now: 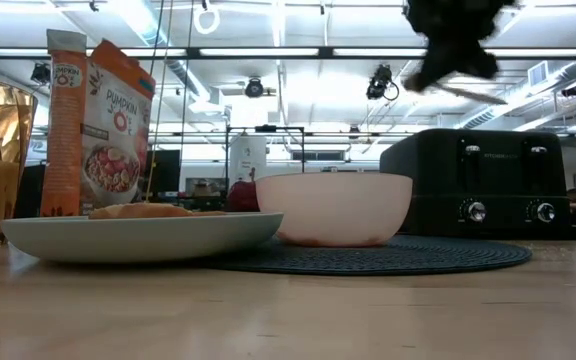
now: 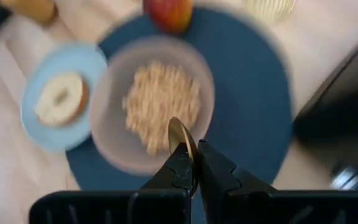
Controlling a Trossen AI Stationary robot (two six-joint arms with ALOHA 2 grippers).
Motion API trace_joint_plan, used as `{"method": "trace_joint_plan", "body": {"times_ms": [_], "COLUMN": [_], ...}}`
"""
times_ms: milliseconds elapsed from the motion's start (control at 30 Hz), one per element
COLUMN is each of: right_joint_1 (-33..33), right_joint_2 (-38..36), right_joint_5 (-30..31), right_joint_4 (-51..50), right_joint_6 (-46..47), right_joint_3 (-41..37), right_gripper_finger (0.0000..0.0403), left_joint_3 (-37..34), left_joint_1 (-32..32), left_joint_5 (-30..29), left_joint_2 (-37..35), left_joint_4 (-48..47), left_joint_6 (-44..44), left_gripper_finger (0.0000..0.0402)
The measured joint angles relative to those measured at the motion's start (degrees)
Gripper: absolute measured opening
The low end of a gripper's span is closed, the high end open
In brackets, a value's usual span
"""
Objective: Arrange a breakfast setting
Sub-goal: Put the spoon on the blue table mat to the right of the pink bowl
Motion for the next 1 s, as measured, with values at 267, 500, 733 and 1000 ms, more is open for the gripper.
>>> {"method": "trace_joint_plan", "body": {"times_ms": [267,500,733,1000], "right_joint_1": [4.99,0.45,-5.91,-7.42], "right_joint_2": [-0.21,-0.15,0.79,8.53], "right_joint_5": [2.86,1.32,-2.42,-7.24], "right_joint_4": [10.32,21.37,23.56,27.08], "right_joint_6": [17.46,15.59,5.97,2.83], "right_joint_3": [-18.18,-25.21,-25.33,-25.26], "right_gripper_finger": [0.0015,0.0016,0.0015,0.0015], "left_joint_3": [0.0,0.0,0.0,0.0], "left_joint_1": [0.0,-0.02,-0.04,-0.04], "left_joint_5": [0.0,2.27,2.62,2.62], "left_joint_2": [0.0,-0.02,-0.02,-0.02], "left_joint_4": [-0.06,-0.48,-0.5,-0.39], "left_joint_6": [-0.24,-1.99,-4.0,-4.59], "left_gripper_finger": [0.0371,0.0371,0.0371,0.0371]}}
